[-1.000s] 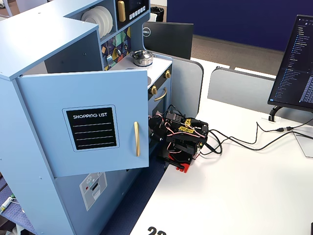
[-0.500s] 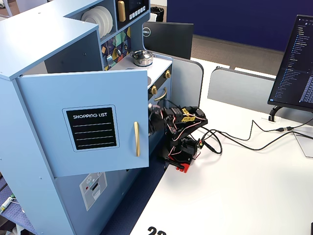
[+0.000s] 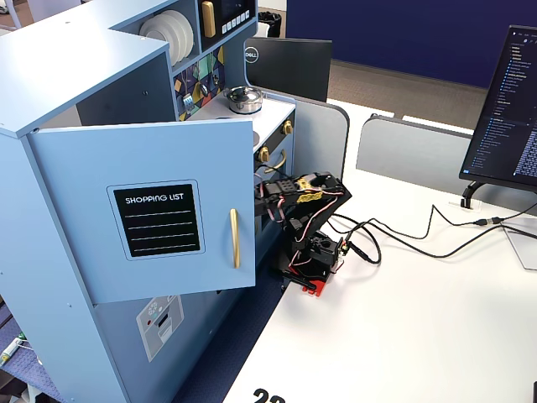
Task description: Pick up the green pineapple from the left cabinet and place it in the gray recipient
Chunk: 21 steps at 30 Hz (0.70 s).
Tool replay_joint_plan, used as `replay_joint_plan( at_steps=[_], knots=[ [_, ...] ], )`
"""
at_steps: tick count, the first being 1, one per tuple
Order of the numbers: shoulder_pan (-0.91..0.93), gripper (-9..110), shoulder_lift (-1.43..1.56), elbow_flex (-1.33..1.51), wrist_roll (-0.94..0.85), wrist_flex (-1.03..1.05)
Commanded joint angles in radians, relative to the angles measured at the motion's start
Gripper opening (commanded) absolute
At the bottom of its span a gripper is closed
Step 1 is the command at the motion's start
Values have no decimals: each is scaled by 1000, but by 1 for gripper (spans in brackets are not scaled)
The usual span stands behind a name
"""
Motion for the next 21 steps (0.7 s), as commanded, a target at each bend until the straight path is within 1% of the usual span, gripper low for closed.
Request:
replay_joint_plan(
  at_steps=[1,10,14,21],
  knots=[
    [29,41,-95,-101,9,-117],
    [48,45,-256,-206,15,-192],
    [64,50,-305,-232,29,-219],
    [57,48,-410,-295,21,-261]
  ],
)
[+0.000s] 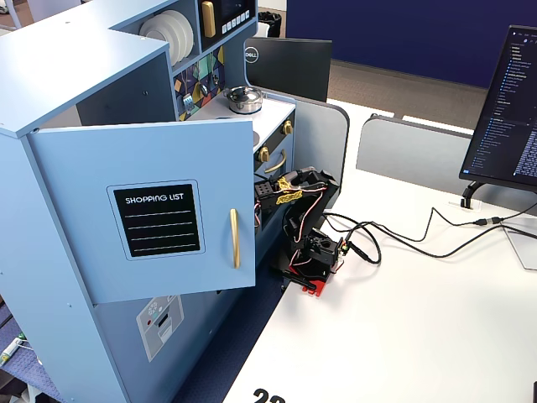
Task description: Pick up the green pineapple from the left cabinet and place it in the gray recipient
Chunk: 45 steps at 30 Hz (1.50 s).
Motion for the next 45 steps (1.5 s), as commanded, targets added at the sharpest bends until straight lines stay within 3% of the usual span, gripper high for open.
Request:
replay_joint_plan(
  at_steps=[1,24,29,37,45],
  knots=[
    [6,48,-48,-103,2,-41],
    [34,44,-383,-405,11,-81],
    [21,34,-396,-413,-23,-72],
    [6,1,-347,-341,-84,-12],
    [-26,0,-275,-356,-66,-8]
  ],
)
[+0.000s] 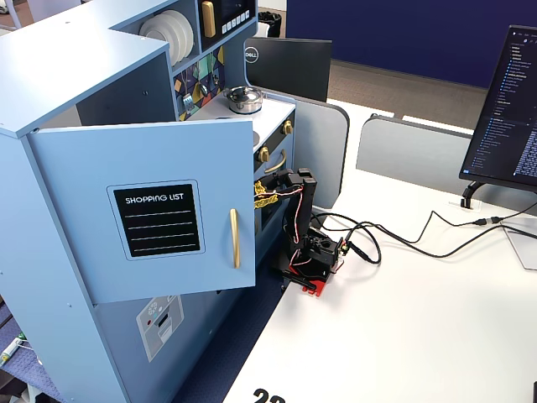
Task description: Pick up the green pineapple from the left cabinet and place it in the gray recipient
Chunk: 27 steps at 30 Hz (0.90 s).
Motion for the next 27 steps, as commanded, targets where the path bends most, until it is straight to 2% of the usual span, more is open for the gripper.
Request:
replay_joint_plan(
  at_steps=[1,8,13,21,27],
  knots=[
    [-43,0,127,-49,12,26],
    [-166,0,532,54,9,241],
    [-147,0,879,192,-14,410],
    [218,0,1197,183,80,805],
    [555,0,1118,163,126,821]
  ],
)
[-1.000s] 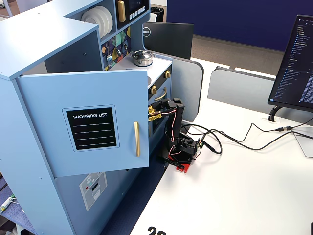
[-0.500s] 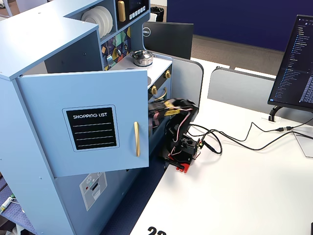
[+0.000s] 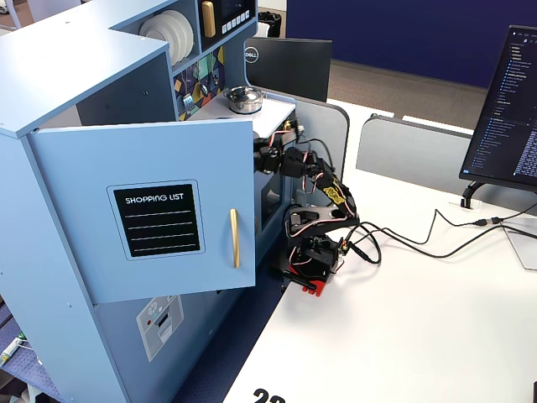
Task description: Pick up the green pineapple from the left cabinet and place it in the gray recipient
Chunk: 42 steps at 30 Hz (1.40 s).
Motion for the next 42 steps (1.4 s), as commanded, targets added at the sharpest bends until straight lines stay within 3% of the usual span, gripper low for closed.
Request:
replay_joint_plan(
  at_steps=[1,10,20,21,23,25,27,32,35,42],
  knots=[
    [239,0,-87,-52,31,-18],
    [434,0,-538,-184,-12,-287],
    [511,0,-888,-342,-94,-362],
    [512,2,-897,-347,-97,-353],
    [515,26,-900,-360,-31,-344],
    [515,39,-887,-376,-23,-304],
    [497,41,-844,-402,-25,-219],
    [486,30,-635,-482,-78,178],
    [494,23,-446,-362,-55,468],
    [520,7,-109,135,35,626]
  ],
)
